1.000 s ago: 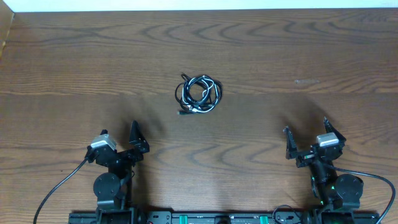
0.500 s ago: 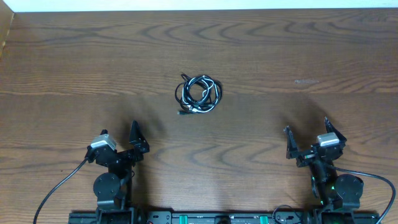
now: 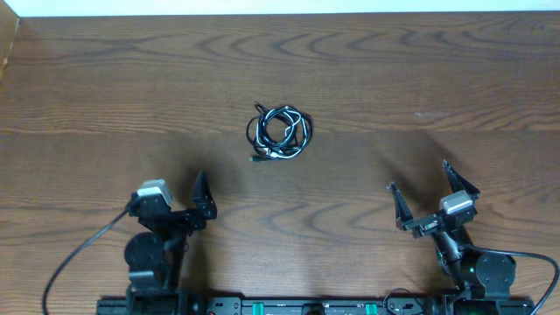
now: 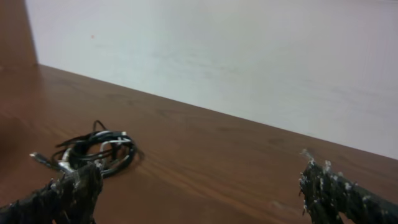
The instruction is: Untangle cables
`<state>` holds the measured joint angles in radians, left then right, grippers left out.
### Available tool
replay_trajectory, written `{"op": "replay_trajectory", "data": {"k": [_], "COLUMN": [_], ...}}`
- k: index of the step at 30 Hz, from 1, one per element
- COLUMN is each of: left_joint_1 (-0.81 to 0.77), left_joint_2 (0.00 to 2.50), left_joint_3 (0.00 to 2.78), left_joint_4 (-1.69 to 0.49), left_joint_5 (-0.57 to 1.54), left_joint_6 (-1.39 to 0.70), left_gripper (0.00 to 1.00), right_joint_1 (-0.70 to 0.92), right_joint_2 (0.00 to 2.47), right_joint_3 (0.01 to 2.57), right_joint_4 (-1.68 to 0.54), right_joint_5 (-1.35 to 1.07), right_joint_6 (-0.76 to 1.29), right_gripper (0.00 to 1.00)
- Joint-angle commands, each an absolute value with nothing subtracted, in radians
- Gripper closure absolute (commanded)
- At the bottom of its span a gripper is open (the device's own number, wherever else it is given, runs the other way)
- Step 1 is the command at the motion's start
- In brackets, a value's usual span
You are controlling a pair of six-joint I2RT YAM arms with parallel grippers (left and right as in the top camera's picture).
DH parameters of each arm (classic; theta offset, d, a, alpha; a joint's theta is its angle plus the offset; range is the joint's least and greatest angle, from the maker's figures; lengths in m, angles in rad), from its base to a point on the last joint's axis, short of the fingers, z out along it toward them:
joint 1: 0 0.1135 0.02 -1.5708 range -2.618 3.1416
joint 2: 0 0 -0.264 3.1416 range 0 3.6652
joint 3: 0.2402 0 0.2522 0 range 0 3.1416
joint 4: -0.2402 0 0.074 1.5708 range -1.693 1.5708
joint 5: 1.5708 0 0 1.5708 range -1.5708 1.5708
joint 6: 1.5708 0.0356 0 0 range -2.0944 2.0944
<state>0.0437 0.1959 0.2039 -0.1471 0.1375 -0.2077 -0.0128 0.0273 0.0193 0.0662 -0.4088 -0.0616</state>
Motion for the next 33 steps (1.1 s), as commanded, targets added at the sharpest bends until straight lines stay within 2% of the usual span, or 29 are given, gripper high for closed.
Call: {"op": "replay_trajectory", "data": {"k": [1,12,22,28,33], "left_joint_1": [0.040,0.039,0.025,-0.014,-0.021], "left_joint_2": [0.321,0.693,1.060,1.233,1.309], "left_joint_3": [0.362,0.847,1.366,1.542,1.547], "left_joint_4": [-0.193,-0.619,-1.015,-1.124,-1.084], "left_joint_5": [0.189,0.244,0.284,0.285,0.399], "left_joint_6": [-0.176,-0.101,-0.007,0.007,0.007], "left_gripper": [0.04,0.04,0.04,0.04,0.04], "right_joint_1": [-0.019,-0.019,-0.019,-0.019,-0.019], "right_joint_2": [0.076,0.429,0.880,1.097,1.164], "right_joint_3": [0.100,0.464,0.995,1.266,1.308], "right_joint_4": [0.062,-0.120,-0.625,-0.903,-0.946], "right_joint_5": [-0.453,-0.536,-0.590,-0.590,-0.604], "right_joint_6": [-0.050,-0.079,-0.199,-0.226,-0.189], "right_gripper": [0.01,0.01,0.01,0.01,0.01]}}
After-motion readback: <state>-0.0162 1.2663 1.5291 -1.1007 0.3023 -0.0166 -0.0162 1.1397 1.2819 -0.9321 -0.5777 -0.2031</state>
